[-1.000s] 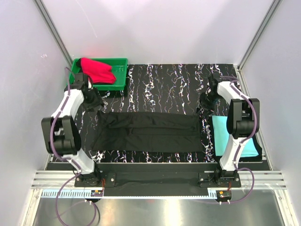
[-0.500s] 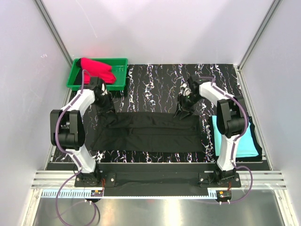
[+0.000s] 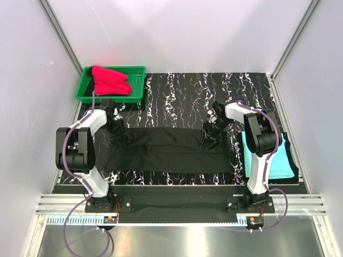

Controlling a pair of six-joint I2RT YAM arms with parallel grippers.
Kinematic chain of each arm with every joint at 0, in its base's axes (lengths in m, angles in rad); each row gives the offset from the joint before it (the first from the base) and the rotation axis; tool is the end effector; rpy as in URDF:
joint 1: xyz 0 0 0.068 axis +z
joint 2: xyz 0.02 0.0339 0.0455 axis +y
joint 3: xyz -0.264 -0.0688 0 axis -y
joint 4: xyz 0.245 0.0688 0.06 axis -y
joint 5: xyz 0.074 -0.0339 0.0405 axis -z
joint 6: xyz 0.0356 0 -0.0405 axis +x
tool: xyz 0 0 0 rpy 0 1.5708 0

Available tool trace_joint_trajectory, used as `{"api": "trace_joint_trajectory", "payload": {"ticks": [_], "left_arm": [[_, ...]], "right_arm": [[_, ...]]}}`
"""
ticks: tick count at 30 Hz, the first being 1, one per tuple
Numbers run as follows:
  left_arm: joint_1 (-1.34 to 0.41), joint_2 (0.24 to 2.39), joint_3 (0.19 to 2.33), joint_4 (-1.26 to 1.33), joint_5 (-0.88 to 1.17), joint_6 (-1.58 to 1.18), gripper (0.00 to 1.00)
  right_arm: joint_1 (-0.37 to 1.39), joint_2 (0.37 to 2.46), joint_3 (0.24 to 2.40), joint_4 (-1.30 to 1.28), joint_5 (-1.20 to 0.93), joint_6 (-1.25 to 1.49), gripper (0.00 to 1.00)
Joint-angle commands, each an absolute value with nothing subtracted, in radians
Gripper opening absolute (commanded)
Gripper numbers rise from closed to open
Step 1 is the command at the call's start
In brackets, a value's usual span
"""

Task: Fold and stack the t-shirts
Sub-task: Fold the tshirt

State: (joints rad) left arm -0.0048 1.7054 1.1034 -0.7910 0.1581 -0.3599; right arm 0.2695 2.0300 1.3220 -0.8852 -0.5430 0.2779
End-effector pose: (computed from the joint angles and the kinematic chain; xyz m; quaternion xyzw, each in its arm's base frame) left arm 0.3106 -0.0071 0.1784 -0.1685 0.9786 -0.0934 0.0728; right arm 0.3419 0.1135 0.1320 -0.0070 -0.9633 -0.2553 0.0829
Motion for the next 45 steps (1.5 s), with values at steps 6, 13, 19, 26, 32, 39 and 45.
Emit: {"api": "trace_joint_trajectory", "payload": {"ticks": [6, 13, 19, 26, 32, 39, 45], "left_arm": [[0.117, 1.588, 1.038, -0.813, 0.193, -0.413, 0.46], [0.11, 1.52, 1.12, -0.779, 0.308, -0.397, 0.64], [0.109, 1.566, 1.18, -0.759, 0.4, -0.393, 0.65], [0.1, 1.63, 1.189, -0.738, 0.451, -0.384, 0.65], [0.084, 1.729, 1.232, -0.739, 0.46, -0.367, 0.66], [0.074, 1.767, 1.267, -0.729, 0.39, -0.35, 0.59], [0.075, 1.773, 1.261, -0.732, 0.327, -0.354, 0.54]], "right_arm": [[0.27, 1.918, 1.192, -0.87, -0.52, 0.265, 0.46], [0.27, 1.927, 1.308, -0.903, -0.44, 0.23, 0.52], [0.267, 1.876, 1.335, -0.95, -0.241, 0.256, 0.56], [0.253, 1.841, 1.249, -0.898, -0.173, 0.313, 0.55], [0.259, 1.876, 1.362, -0.829, -0.421, 0.255, 0.55], [0.314, 2.015, 1.567, -0.787, -0.633, 0.285, 0.52], [0.362, 2.114, 1.678, -0.761, -0.706, 0.343, 0.45]]}}
